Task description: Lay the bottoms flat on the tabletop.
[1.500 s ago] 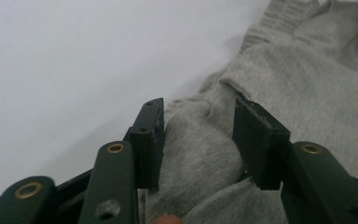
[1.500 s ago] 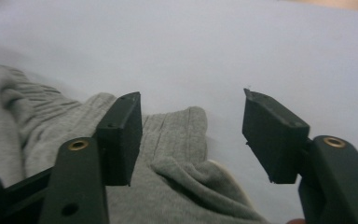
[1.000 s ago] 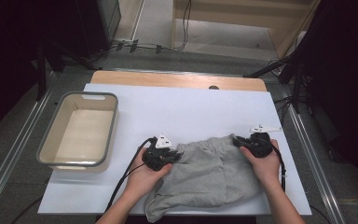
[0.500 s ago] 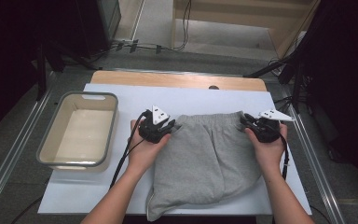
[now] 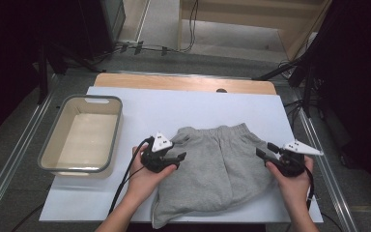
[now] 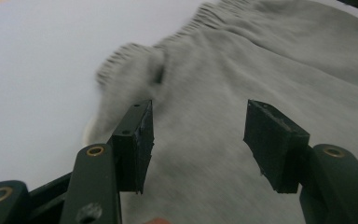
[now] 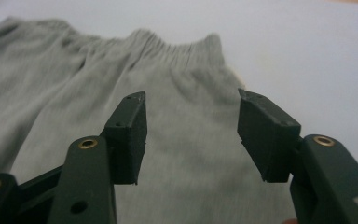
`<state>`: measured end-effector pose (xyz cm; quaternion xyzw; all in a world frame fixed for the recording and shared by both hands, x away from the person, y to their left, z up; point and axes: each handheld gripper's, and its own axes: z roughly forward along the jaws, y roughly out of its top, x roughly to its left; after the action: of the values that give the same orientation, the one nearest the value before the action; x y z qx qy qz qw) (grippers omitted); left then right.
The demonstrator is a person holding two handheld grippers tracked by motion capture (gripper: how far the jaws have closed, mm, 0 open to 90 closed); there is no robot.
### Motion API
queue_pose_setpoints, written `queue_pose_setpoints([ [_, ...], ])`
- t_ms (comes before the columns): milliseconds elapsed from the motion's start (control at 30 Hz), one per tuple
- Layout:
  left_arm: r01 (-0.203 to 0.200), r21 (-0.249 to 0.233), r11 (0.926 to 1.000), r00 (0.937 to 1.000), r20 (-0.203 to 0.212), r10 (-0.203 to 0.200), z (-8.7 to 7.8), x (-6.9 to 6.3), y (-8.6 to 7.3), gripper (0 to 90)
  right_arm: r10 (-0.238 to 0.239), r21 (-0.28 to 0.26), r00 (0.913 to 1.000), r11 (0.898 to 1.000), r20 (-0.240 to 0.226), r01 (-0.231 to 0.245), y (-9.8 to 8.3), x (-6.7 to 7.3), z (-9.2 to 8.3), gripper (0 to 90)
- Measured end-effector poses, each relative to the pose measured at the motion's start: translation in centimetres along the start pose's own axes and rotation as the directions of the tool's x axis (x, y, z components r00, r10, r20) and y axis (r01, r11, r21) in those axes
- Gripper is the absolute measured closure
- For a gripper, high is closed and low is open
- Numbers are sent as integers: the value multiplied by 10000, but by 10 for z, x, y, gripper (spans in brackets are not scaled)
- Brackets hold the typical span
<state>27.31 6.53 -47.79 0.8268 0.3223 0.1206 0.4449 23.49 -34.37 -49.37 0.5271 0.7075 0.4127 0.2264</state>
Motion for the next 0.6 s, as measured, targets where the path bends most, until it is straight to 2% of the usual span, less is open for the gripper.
queue_pose_setpoints([
  [67,-7,-28,10000,9995,330,8,-8,-10,-11,421,-163,74,9999,9998,-15,163,-13,4,-8,388],
  [200,49,-173,9998,9963,855,-34,-21,-28,-29,408,675,161,9974,9976,-263,-671,-31,11,-27,347],
  [300,2,-133,9999,9913,1312,15,-29,-45,-42,388,776,193,9963,9969,-377,-769,-41,22,-39,337],
  [367,-244,-47,9997,9890,1458,248,-32,-56,-46,372,723,324,9960,9970,-520,-707,-48,29,-45,337],
  [467,-410,-90,9991,9834,1766,419,-36,-71,-49,371,708,495,9956,9965,-612,-678,-58,37,-53,338],
  [600,-1049,58,9945,9783,1803,1021,-31,-83,-52,371,712,611,9940,9959,-828,-662,-67,42,-61,395],
])
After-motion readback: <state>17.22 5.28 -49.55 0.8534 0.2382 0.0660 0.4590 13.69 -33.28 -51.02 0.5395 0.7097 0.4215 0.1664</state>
